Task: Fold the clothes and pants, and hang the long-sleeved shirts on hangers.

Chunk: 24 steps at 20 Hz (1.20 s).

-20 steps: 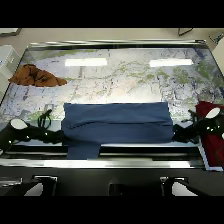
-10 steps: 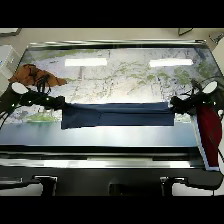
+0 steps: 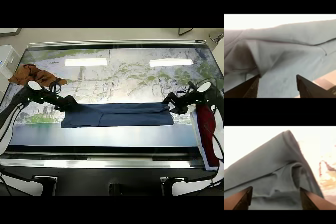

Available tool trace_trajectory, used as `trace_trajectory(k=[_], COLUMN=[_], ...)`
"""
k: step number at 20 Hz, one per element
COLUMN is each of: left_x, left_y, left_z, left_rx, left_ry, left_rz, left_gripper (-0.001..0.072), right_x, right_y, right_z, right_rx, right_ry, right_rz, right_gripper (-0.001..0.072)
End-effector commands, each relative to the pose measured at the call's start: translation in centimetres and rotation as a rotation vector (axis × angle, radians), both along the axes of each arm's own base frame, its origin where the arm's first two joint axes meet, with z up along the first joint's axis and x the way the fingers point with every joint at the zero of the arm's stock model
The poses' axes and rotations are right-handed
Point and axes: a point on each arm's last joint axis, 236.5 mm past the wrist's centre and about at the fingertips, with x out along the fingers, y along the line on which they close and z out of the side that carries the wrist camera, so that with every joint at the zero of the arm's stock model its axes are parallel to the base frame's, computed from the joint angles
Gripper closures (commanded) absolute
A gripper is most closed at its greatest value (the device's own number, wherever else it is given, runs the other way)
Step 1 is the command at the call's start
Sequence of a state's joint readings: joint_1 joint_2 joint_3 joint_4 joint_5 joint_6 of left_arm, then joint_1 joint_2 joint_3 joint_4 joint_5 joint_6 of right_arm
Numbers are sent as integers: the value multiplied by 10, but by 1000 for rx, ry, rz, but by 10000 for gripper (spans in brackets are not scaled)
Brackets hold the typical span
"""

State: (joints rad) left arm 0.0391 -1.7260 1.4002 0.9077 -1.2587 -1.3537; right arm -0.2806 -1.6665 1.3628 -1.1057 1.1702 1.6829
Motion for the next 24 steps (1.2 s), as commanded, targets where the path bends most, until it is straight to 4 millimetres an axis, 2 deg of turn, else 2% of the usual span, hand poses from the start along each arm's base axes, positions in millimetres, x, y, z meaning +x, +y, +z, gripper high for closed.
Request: trace_trajectory(k=[1, 2, 4, 7, 10, 13, 14, 16, 17, 18, 19, 20, 21, 22, 23, 24], left_x=[-4, -5, -5, -12, -17, -12, -10, -10, -10, -11, -10, -10, -10, -10, -9, -6], left_y=[11, 10, 2, -15, -32, -51, -57, -75, -84, -95, -106, -119, -132, -147, -162, -179], left_z=[24, 36, 59, 83, 94, 98, 98, 99, 99, 99, 99, 99, 97, 95, 90, 84], left_rx=[-41, -59, -70, -66, -65, -67, -67, -67, -67, -68, -69, -70, -71, -72, -73, -76], left_ry=[28, 21, -28, -86, -117, -163, -175, -201, -212, -227, -245, -266, -287, -313, -338, -354], left_rz=[-23, -30, -43, -88, -126, -135, -138, -159, -171, -182, -192, -203, -211, -215, -216, -188], left_gripper=[182, 183, 184, 184, 184, 185, 185, 185, 185, 185, 187, 229, 343, 526, 655, 674], right_x=[-15, -24, -31, -24, -22, -32, -36, -40, -41, -39, -37, -34, -29, -23, -18, -15], right_y=[-33, -37, -35, -14, 4, 15, 16, 20, 22, 26, 30, 36, 39, 43, 50, 60], right_z=[5, -3, -19, -32, -35, -36, -36, -34, -31, -28, -23, -15, -2, 14, 37, 62], right_rx=[-16, -14, -10, 105, 202, 253, 262, 277, 289, 304, 326, 347, 359, 372, 398, 427], right_ry=[51, 80, 118, 125, 134, 183, 197, 208, 202, 175, 152, 114, 65, 15, -43, -99], right_rz=[-7, -1, 29, 20, 16, 36, 47, 65, 80, 107, 130, 161, 179, 185, 190, 202], right_gripper=[35, 7, 7, 6, 14, 84, 184, 323, 432, 608, 674, 675, 675, 675, 676, 675])
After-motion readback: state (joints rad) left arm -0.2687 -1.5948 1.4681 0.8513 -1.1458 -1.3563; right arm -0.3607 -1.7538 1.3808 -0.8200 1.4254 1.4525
